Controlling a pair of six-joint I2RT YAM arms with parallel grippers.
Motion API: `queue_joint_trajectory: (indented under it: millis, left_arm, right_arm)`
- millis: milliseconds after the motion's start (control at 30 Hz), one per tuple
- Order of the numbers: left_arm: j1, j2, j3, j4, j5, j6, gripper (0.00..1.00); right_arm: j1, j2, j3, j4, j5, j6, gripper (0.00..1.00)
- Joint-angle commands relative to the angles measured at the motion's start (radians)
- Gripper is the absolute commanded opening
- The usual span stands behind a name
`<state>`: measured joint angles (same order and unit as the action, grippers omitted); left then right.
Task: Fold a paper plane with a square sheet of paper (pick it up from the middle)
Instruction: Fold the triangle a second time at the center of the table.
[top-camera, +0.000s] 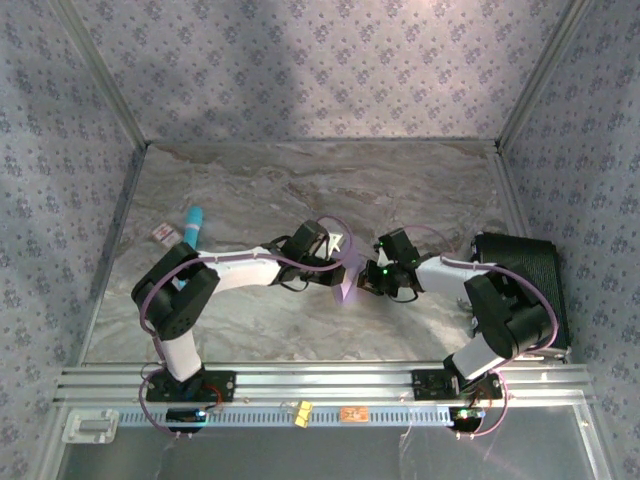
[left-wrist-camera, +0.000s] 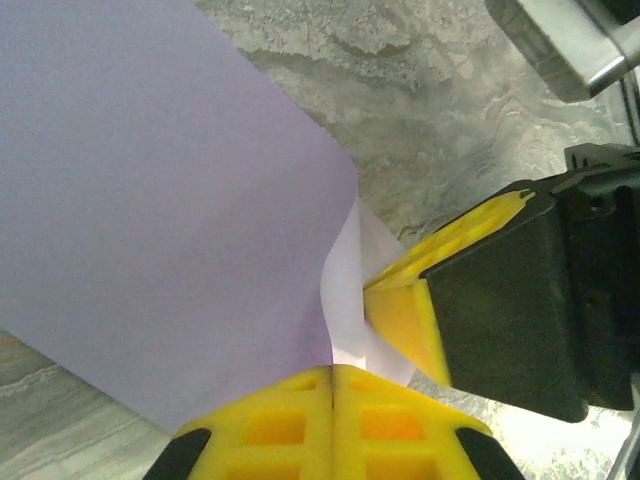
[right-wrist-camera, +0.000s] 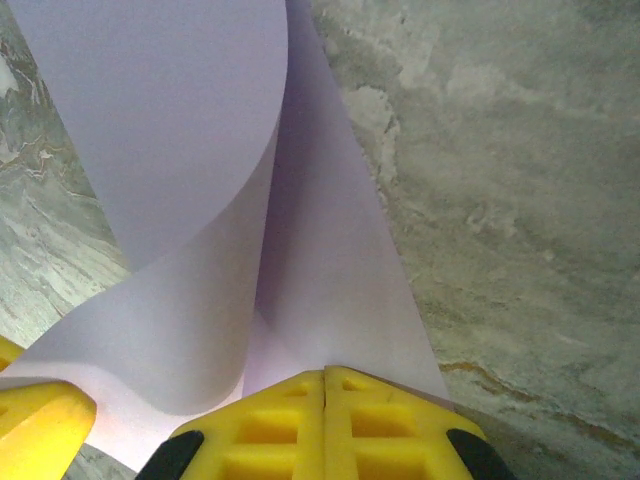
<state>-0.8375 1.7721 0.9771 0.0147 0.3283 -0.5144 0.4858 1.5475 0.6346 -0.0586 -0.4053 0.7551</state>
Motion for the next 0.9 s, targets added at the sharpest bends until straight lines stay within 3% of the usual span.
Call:
queue_joint_trajectory:
  millis: [0,867]
  left_arm:
    - [0.005,0.023,0.042,-0.051,-0.028,0.036,0.0]
    - [0.008,0.092,0.102,-0.105,-0.115,0.059,0.0]
  right_arm:
    - [0.0,0.012,-0.029,-0.061,0.05,-0.009,0.06]
    - [0.0,0.004,-0.023,-0.07,0.042,-0.022,0.06]
